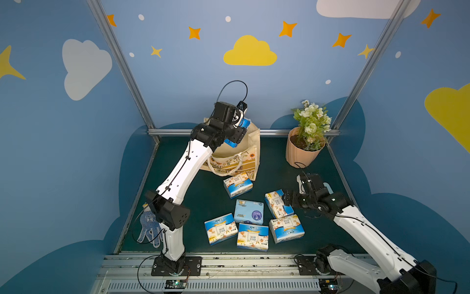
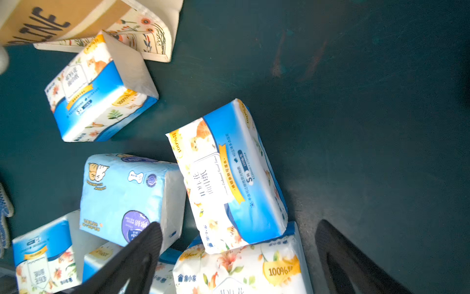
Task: Put tissues into the canvas bag
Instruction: Place the pack of facial tissues in the canvas bag.
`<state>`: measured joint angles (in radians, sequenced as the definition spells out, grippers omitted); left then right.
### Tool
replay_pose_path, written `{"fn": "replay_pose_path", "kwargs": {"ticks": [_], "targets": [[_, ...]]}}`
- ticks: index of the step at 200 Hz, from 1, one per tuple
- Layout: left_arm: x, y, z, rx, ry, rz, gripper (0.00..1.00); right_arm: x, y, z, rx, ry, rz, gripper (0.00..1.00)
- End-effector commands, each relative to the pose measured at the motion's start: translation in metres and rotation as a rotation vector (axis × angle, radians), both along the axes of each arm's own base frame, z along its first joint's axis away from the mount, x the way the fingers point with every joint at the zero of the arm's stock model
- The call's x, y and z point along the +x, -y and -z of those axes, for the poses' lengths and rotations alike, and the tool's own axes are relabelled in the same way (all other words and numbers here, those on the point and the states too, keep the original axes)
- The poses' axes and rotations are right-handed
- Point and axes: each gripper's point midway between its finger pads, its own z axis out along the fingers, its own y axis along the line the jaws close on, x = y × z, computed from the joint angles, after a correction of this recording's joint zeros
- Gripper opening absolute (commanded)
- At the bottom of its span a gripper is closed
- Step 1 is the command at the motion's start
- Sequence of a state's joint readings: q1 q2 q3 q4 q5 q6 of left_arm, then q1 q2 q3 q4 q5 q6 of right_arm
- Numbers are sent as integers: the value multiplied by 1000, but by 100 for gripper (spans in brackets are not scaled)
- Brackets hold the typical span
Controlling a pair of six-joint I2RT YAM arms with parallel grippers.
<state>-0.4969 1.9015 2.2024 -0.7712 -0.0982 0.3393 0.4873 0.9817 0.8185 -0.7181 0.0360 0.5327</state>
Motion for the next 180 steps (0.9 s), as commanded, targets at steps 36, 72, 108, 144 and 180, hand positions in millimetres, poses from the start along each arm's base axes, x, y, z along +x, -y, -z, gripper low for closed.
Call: {"fn": "replay_pose_path", "kwargs": {"ticks": [36,72,108,144,180], "targets": [[34,-40,23,-86,-24,-131,80,-15,7,1,5,-4,8,95],[48,-48,54,-68,-55,-164,83,-14,4,4,11,-9,3,95],[51,-44,76,-46,-96,-147,90,-14,4,4,9,-9,-3,95],[51,-43,86,-23,-109,-130,97,-11,4,3,-1,9,-12,95],[49,-41,91,-10,-122,-113,100,-6,0,3,13,28,-17,95]]}}
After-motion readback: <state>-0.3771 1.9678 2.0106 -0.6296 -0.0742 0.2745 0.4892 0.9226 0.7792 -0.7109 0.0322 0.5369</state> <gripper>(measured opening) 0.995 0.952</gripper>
